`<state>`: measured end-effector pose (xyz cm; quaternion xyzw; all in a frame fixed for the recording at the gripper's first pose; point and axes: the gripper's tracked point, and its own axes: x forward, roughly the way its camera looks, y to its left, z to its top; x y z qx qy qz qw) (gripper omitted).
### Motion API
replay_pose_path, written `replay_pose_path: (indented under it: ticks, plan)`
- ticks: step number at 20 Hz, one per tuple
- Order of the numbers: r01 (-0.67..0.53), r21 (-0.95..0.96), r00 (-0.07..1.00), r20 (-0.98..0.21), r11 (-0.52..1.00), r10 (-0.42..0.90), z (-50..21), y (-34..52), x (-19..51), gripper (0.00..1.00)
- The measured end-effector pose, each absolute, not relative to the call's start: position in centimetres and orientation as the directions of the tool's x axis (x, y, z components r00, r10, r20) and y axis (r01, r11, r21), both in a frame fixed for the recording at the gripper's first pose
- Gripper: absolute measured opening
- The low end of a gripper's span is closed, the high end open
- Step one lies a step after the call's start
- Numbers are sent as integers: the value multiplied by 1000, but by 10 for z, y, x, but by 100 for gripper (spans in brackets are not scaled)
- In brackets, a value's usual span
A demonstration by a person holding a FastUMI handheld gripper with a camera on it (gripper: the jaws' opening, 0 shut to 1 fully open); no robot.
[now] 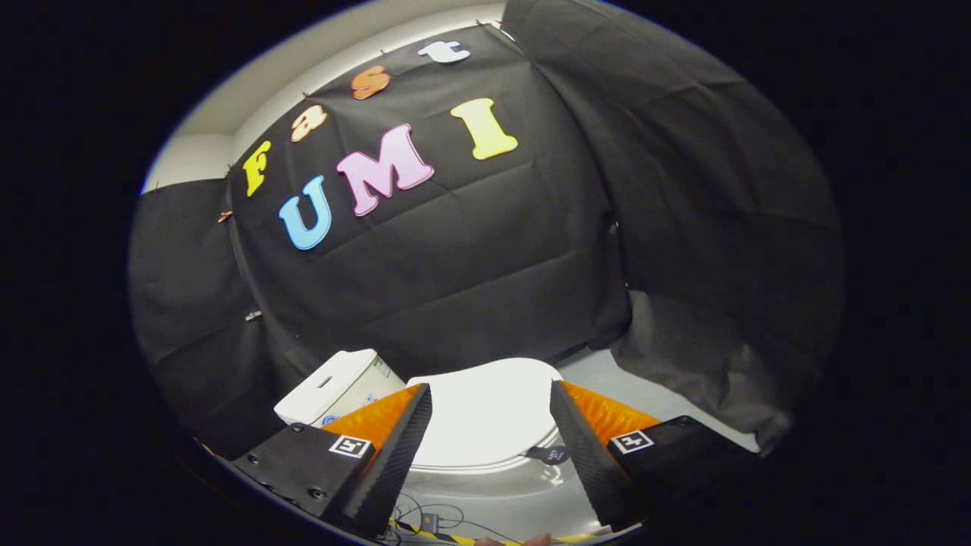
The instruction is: Open the toilet lid.
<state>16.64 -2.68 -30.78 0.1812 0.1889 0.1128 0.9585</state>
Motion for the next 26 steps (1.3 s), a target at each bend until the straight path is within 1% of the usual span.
replay_pose_path:
  ticks: [6, 10, 12, 16, 19, 21, 23, 25, 26]
  plan:
    - [-2, 521, 846, -455, 854, 279, -388, -55, 193, 99]
    - [85, 591, 783, -538, 802, 314, -442, -57, 208, 98]
    - [108, 611, 747, -570, 784, 341, -467, -55, 209, 99]
    - [162, 669, 711, -588, 725, 385, -500, -60, 212, 99]
    - [198, 673, 689, -613, 713, 387, -521, -60, 217, 99]
    - [232, 671, 652, -645, 704, 399, -541, -52, 221, 98]
    - [259, 678, 619, -664, 688, 421, -560, -45, 219, 96]
    - [283, 715, 594, -654, 640, 468, -565, -37, 220, 83]
    - [295, 738, 587, -641, 607, 495, -566, -30, 223, 71]
